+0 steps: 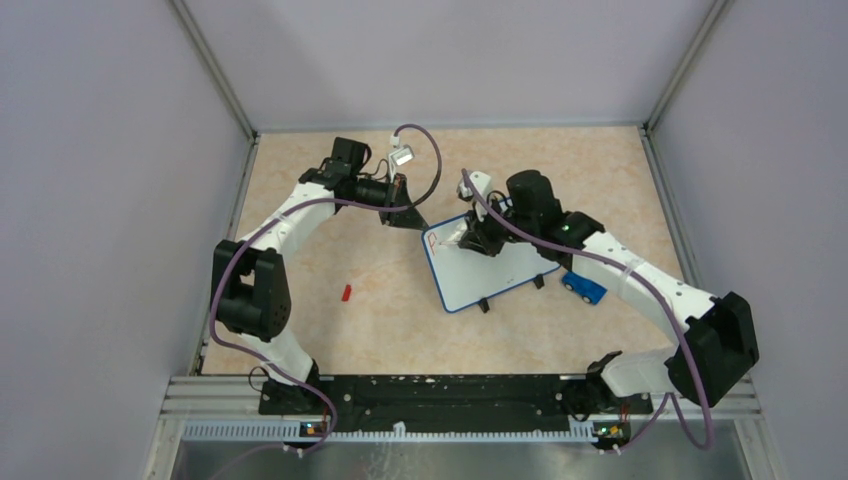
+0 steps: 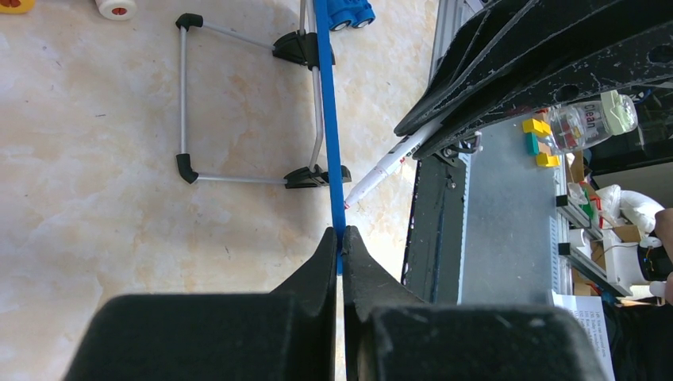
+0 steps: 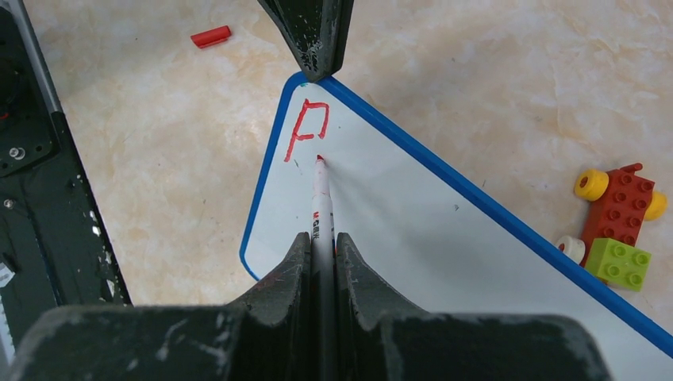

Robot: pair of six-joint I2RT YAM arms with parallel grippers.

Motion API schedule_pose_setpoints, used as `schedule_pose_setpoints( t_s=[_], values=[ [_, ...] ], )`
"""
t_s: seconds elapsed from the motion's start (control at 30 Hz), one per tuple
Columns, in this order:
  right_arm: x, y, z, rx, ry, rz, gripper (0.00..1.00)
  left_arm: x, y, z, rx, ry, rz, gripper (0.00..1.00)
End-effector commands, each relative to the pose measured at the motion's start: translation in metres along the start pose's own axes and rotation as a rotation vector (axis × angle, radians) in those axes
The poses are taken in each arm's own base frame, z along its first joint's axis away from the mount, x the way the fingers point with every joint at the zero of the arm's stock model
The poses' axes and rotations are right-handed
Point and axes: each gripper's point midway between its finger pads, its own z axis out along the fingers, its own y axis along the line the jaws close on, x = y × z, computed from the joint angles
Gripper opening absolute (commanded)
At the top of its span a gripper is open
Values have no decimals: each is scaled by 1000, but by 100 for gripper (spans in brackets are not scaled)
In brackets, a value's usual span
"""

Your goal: Write a sentence on the whiteboard

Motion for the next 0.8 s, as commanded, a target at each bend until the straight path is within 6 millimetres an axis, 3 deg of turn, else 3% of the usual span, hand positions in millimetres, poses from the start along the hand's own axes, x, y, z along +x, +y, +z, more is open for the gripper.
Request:
schedule_pose_setpoints(
  t_s=[0.0,0.37,0.77],
  values=[
    [-33,-1,0,12,-73,-38,0,-4,-19,-1,35,-10,42,0],
    [-16,3,6,6,-18,-49,0,-4,-19,-2,33,-11,47,0],
    [-3,4,-1,19,6,-56,0,-4,-18,-1,32,-10,43,0]
  ],
)
